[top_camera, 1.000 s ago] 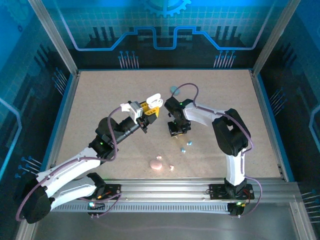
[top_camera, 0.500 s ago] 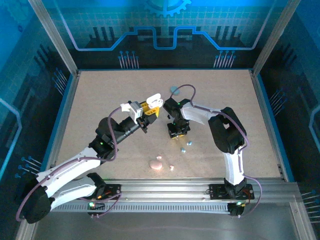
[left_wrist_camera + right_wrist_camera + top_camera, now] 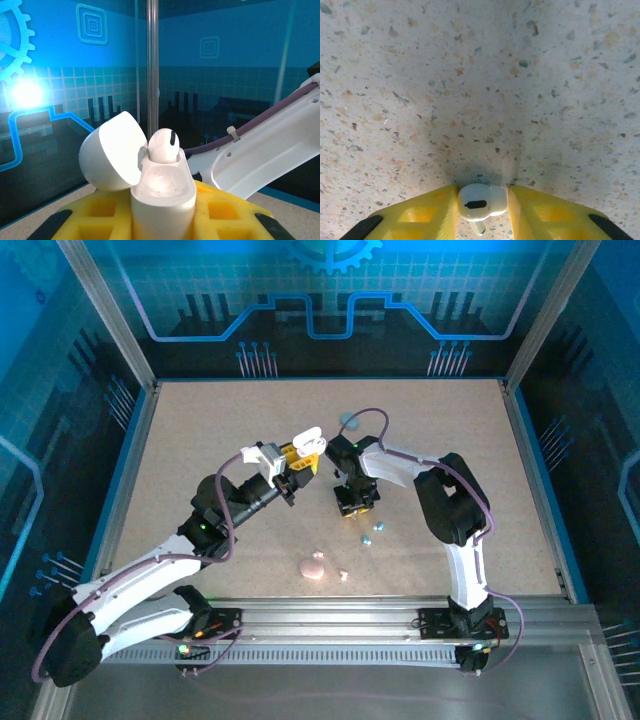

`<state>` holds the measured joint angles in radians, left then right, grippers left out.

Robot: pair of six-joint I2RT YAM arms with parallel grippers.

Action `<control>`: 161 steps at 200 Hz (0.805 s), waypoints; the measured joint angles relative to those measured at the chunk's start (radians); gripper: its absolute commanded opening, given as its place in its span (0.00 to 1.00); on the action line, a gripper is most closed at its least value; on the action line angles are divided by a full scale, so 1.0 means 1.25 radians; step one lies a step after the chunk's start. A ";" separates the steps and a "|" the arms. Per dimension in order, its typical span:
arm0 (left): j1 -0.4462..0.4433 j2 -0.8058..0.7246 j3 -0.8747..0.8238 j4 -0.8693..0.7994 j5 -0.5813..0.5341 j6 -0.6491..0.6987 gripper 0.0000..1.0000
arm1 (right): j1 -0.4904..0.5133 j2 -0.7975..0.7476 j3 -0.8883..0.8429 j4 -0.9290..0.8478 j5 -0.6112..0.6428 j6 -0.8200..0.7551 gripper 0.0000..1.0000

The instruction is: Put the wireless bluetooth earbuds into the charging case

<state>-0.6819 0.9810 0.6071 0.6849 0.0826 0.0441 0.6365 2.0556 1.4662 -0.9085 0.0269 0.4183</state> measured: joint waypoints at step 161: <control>0.000 0.000 0.000 0.000 0.000 0.000 0.23 | 0.003 0.006 0.023 -0.004 0.035 -0.001 0.36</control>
<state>-0.6819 0.9810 0.6071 0.6849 0.0826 0.0441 0.6407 2.0632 1.4944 -0.9138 0.0711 0.4175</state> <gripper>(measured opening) 0.236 0.371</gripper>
